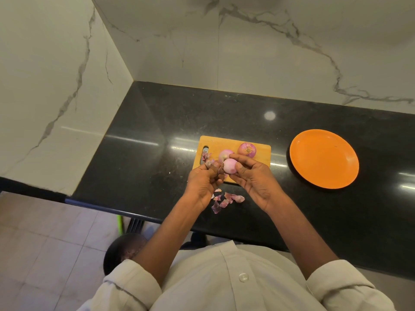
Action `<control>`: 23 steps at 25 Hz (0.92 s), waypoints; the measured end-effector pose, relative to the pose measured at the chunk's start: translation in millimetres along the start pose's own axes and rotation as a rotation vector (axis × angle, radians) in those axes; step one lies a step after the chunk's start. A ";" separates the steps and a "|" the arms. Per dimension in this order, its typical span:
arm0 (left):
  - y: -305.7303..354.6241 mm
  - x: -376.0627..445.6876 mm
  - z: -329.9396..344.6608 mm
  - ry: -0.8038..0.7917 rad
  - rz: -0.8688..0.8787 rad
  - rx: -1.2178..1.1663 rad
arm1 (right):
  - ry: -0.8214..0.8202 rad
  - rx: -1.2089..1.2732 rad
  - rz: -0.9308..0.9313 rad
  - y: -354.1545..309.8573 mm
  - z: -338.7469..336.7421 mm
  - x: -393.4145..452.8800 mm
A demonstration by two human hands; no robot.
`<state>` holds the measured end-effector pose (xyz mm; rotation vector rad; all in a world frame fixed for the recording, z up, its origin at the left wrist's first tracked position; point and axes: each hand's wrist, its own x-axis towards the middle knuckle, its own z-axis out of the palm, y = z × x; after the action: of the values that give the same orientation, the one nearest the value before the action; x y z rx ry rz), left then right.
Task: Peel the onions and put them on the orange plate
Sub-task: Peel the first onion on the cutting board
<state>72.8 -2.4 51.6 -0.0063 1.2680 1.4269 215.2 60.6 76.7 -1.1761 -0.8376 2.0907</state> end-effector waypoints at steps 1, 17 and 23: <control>-0.2 0.1 -2.3 -0.003 0.008 0.049 | 0.012 -0.013 -0.001 1.2 -1.3 0.8; 1.2 -0.7 -10.9 -0.114 0.774 1.117 | 0.137 0.062 0.135 5.7 -11.0 4.2; -0.6 5.1 -12.3 0.007 0.724 1.047 | 0.085 0.137 0.147 4.5 -13.1 5.0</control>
<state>63.8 -7.2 43.0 1.2516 1.9980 1.1410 223.8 64.6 65.4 -1.2756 -0.5748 2.1602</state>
